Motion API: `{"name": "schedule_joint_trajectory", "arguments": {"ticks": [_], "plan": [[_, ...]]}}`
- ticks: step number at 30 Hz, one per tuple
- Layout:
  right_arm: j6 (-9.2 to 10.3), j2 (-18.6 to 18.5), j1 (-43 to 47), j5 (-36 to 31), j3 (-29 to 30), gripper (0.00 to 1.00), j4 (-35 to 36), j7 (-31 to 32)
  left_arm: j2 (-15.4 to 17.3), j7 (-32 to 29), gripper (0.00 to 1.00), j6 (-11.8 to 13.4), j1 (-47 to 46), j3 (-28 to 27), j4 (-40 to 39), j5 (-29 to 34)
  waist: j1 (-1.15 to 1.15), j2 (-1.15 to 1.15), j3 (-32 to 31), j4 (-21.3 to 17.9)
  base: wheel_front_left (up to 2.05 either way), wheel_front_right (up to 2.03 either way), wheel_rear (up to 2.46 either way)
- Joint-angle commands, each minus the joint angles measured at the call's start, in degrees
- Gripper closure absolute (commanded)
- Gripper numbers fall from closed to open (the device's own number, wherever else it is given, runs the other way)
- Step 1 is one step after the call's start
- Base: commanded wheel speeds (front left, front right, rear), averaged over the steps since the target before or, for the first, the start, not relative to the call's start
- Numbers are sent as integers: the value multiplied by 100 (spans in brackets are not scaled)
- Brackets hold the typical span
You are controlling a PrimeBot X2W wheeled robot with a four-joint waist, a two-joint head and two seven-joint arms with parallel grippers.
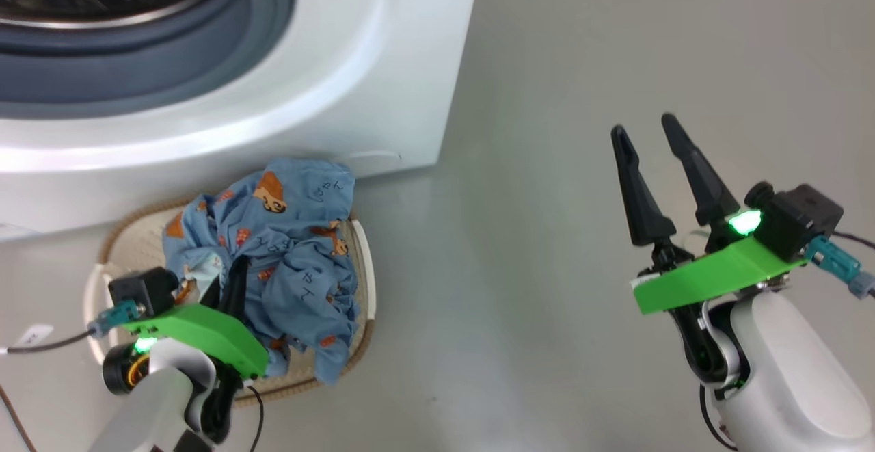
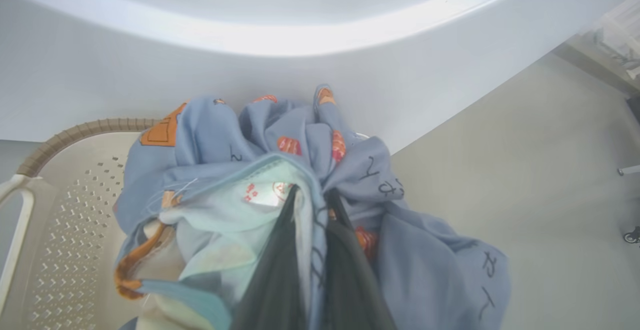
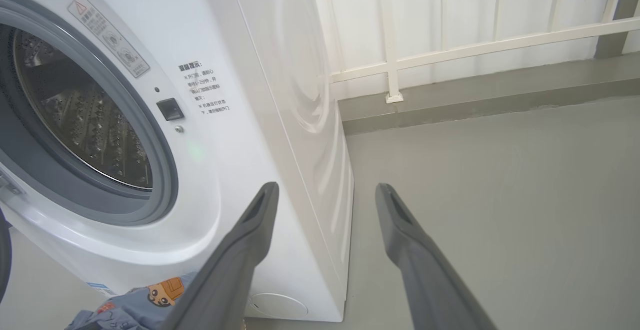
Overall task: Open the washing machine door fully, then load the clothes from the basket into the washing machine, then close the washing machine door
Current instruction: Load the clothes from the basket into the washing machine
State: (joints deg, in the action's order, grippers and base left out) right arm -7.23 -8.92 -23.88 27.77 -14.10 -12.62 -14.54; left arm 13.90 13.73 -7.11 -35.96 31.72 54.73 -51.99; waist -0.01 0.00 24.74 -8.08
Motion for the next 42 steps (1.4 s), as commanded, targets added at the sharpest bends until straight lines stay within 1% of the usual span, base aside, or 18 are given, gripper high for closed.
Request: {"name": "schedule_joint_trajectory", "arguments": {"ticks": [1, 6, 11, 14, 20, 25, 28, 32, 37, 42], "plan": [[-25, -48, 217, 23, -56, 0, 94, -46, 225, 109, 100, -37, 191, -143, -260, -102, 1, 0, -641, 308, 0, 0, 0], [-25, -83, 421, 46, -46, 0, 42, -46, 286, 123, 100, -37, 424, -235, -604, -102, 1, 0, -993, 395, 0, 0, 0], [-25, -132, 648, 76, -61, 0, -22, -46, 318, 125, 100, -24, 751, -576, -1166, 59, 1, 0, -1371, 475, 0, 0, 0], [-25, -163, 788, 112, -63, 0, -53, -46, 307, 126, 100, 50, 1007, -785, -1537, 180, 1, 0, -1613, 501, 0, 0, 0], [-25, -270, 1057, 149, -49, 0, -92, -46, 292, 126, 100, 337, 1506, -1045, -2284, 536, 1, 0, -2073, 543, 0, 0, 0], [-25, -354, 1236, 188, -27, 0, -115, -46, 363, 126, 100, 668, 1828, -1078, -2905, 812, 1, 0, -2365, 562, 0, 0, 0], [-25, -392, 1321, 207, -14, 0, -102, -46, 445, 96, 100, 906, 1967, -1062, -3349, 937, 1, 0, -2434, 572, 0, 0, 0], [-25, -411, 1382, 208, -7, 0, -63, -46, 553, 2, 100, 1136, 2133, -1073, -3890, 1004, 1, 0, -2449, 573, 0, 0, 0], [-25, -423, 1391, 215, -21, 0, -67, -46, 614, -54, 100, 1301, 2324, -1156, -4350, 942, 1, 0, -2458, 533, 0, 0, 0], [-25, -427, 1370, 224, -48, 0, -72, -46, 634, -50, 100, 1407, 2393, -1200, -4518, 937, 1, 0, -2450, 466, 0, 0, 0]]}}
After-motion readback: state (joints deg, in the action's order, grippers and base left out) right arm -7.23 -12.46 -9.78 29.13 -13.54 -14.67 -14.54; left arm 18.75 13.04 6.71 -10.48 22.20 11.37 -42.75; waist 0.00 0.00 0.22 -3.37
